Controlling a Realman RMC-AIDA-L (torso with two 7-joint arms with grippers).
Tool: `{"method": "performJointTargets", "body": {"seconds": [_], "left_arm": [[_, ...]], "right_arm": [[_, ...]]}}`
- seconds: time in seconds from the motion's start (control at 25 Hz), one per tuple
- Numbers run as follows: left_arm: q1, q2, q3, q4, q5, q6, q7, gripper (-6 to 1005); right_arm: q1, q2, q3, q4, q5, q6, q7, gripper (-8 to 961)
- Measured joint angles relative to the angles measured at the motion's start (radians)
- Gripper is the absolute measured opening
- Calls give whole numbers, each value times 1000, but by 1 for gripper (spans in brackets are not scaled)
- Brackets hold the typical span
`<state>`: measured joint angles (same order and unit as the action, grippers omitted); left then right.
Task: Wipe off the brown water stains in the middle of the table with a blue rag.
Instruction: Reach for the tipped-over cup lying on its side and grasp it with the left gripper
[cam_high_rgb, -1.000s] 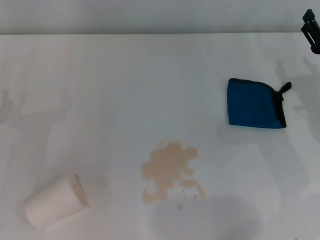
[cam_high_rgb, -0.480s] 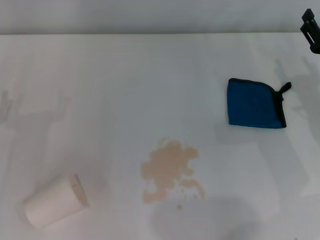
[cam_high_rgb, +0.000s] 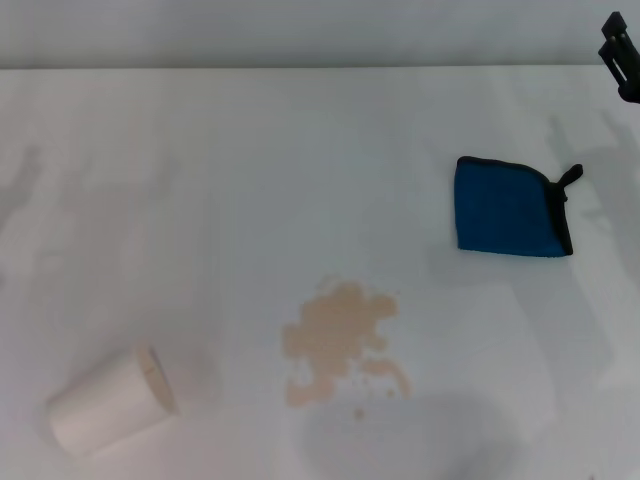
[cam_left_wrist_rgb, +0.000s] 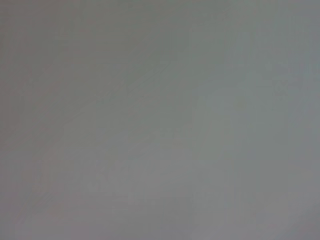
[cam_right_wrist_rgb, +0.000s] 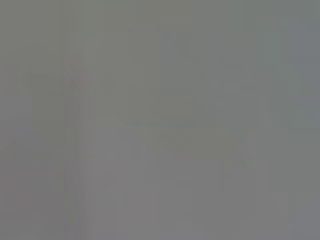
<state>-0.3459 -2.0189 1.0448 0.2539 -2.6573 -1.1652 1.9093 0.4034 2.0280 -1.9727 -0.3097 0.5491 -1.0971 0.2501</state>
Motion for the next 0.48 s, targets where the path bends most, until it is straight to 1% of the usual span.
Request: {"method": "performJointTargets", "body": {"seconds": [0.16, 0.2, 0.24, 0.36, 0.4, 0.48], "left_arm": [[-13, 54, 0, 92, 193, 23, -251, 861], [-14, 61, -1, 107, 221, 25, -282, 861], [-16, 75, -2, 135, 273, 27, -336, 861], [-26, 128, -2, 213, 438, 34, -499, 861], [-33, 151, -3, 241, 524, 33, -579, 861], [-43, 189, -8, 292, 669, 24, -713, 861]], "right_arm": [[0, 0, 0, 0, 5, 1, 1, 796], [-1, 0, -1, 0, 6, 1, 2, 796], [-1, 0, -2, 0, 6, 1, 2, 796], [-1, 0, -7, 0, 6, 1, 3, 796], [0, 0, -8, 0, 6, 1, 3, 796], [0, 0, -9, 0, 6, 2, 3, 796]]}}
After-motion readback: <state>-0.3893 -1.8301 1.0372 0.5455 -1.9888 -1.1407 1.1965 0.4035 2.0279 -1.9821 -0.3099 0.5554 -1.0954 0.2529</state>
